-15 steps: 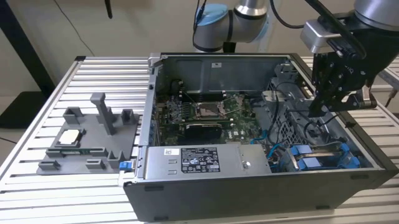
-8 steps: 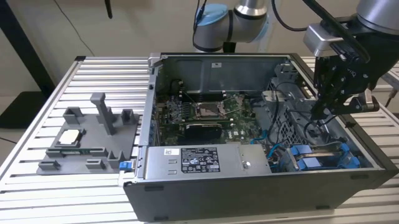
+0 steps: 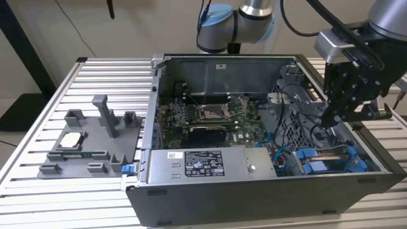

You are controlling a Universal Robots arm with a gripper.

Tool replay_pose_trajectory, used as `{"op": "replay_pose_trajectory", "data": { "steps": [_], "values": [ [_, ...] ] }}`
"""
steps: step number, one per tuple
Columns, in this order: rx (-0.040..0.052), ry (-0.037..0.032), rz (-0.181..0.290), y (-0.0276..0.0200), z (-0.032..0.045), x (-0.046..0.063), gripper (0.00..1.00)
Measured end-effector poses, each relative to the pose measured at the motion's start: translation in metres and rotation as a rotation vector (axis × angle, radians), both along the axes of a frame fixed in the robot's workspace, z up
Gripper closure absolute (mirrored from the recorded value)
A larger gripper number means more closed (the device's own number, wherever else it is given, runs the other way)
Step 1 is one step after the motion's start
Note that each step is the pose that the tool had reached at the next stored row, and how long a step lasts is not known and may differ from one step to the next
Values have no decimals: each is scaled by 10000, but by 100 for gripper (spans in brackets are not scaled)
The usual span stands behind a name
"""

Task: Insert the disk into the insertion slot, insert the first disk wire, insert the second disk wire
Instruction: 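Insert the first disk wire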

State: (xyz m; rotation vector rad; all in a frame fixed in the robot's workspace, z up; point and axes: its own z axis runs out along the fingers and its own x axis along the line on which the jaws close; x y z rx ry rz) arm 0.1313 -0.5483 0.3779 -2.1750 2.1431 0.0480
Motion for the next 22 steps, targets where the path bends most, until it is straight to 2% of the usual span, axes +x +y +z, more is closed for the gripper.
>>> {"op": "replay_pose_trajectory", "data": {
  "steps": [12, 16, 22],
  "values": [
    [-1, 0, 0, 0, -13, 1, 81],
    [-79, 1, 0, -1, -32, 4, 81],
    [-145, 3, 1, -1, -71, 13, 81]
  ]
}}
